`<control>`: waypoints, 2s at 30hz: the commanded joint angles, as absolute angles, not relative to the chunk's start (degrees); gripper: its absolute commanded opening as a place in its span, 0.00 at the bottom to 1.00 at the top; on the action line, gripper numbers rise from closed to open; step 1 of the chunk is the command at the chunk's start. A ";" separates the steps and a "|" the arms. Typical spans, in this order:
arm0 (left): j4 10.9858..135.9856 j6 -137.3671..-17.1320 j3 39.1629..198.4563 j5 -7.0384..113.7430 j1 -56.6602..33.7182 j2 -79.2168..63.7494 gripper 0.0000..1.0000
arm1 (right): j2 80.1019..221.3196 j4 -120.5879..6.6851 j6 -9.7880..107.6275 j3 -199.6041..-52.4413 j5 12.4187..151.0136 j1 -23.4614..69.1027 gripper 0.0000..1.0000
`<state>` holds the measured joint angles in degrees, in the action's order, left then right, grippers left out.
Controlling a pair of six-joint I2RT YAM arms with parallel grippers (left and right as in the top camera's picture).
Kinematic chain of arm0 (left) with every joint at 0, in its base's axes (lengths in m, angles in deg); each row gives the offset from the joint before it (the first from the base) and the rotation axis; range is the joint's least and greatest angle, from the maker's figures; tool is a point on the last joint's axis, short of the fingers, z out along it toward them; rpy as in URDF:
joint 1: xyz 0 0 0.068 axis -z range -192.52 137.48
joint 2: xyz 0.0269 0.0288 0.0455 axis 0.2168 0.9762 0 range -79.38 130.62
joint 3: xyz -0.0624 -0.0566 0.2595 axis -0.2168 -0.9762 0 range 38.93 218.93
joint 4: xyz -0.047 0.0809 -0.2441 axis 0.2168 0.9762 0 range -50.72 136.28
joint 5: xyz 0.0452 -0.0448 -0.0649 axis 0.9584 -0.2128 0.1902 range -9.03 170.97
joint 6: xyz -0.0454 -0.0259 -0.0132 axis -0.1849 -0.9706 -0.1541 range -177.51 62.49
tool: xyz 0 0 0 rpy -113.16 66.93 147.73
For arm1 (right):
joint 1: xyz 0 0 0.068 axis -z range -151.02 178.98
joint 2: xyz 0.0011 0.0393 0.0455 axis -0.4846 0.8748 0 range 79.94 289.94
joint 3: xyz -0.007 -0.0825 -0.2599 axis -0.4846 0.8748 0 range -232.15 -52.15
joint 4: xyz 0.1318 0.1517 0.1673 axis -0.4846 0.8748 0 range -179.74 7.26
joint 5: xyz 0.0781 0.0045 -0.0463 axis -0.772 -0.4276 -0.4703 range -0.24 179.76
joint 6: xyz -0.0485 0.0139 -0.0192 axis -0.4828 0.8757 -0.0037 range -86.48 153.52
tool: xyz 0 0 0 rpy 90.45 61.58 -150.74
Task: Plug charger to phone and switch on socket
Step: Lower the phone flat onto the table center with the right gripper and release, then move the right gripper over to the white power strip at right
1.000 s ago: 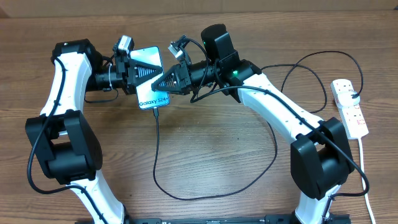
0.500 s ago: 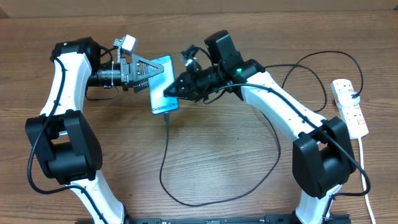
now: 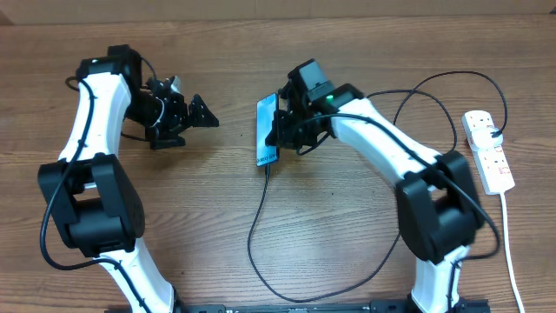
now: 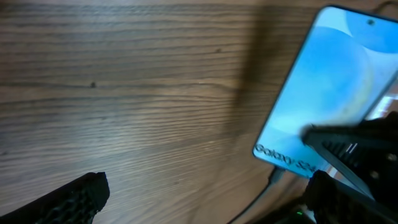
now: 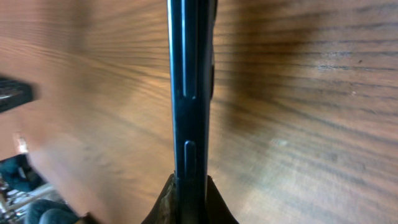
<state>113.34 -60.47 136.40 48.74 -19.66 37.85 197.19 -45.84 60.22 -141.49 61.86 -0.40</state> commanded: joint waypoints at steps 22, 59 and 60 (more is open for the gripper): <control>112.45 -65.50 136.47 62.12 -9.82 36.97 1.00 | 207.75 -52.13 66.08 -142.08 64.77 -4.42 0.40; 112.51 -69.98 136.47 74.38 -9.82 36.97 1.00 | 204.14 -34.95 55.52 -147.37 91.63 2.77 1.00; 113.10 -69.98 136.47 74.36 -9.82 36.97 1.00 | 204.14 -35.11 55.54 -147.37 91.61 2.75 1.00</control>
